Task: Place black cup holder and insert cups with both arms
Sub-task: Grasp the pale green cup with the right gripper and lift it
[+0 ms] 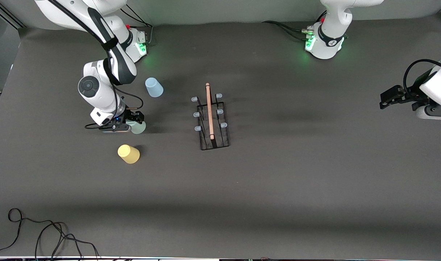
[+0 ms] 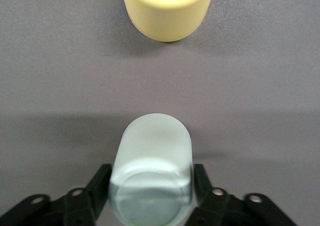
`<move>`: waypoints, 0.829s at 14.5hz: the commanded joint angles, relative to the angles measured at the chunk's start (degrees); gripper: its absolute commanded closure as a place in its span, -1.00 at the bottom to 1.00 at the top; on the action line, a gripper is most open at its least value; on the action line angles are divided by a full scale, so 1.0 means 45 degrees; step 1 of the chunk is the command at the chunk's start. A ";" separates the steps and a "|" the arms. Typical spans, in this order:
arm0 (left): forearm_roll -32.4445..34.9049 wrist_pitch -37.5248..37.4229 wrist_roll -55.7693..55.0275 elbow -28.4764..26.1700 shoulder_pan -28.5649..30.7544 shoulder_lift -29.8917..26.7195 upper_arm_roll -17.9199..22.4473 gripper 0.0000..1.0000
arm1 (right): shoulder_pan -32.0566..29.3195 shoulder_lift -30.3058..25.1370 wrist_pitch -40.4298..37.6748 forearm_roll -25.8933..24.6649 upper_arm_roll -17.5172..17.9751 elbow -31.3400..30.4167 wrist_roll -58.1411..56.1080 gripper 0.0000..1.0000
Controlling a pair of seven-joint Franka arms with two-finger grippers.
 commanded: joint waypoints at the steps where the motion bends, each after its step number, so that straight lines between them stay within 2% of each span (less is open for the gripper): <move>1: -0.0124 0.0039 0.0242 -0.0300 0.0041 -0.0337 0.0024 -1.00 | 0.0050 -0.0699 -0.0488 0.0048 -0.0017 -0.0143 0.0263 1.00; 3: -0.0085 0.0040 0.0242 -0.0300 0.0060 -0.0317 0.0005 -1.00 | 0.0069 -0.1244 -0.1324 0.0068 0.0002 0.0207 0.0671 1.00; 5: -0.0065 0.0039 0.0242 -0.0300 0.0060 -0.0336 0.0024 -1.00 | 0.0244 -0.1850 -0.3291 0.0068 0.0139 0.1199 0.1548 1.00; 7: -0.0046 0.0020 0.0165 -0.0300 0.0041 -0.0336 0.0005 -1.00 | 0.1217 -0.2126 -0.4994 0.0087 0.0139 0.2332 0.2756 1.00; 12: 0.0013 0.0117 0.0299 -0.0280 0.0079 -0.0336 0.0043 -1.00 | 0.3854 -0.1153 -0.6931 0.0204 0.0139 0.5573 0.7035 1.00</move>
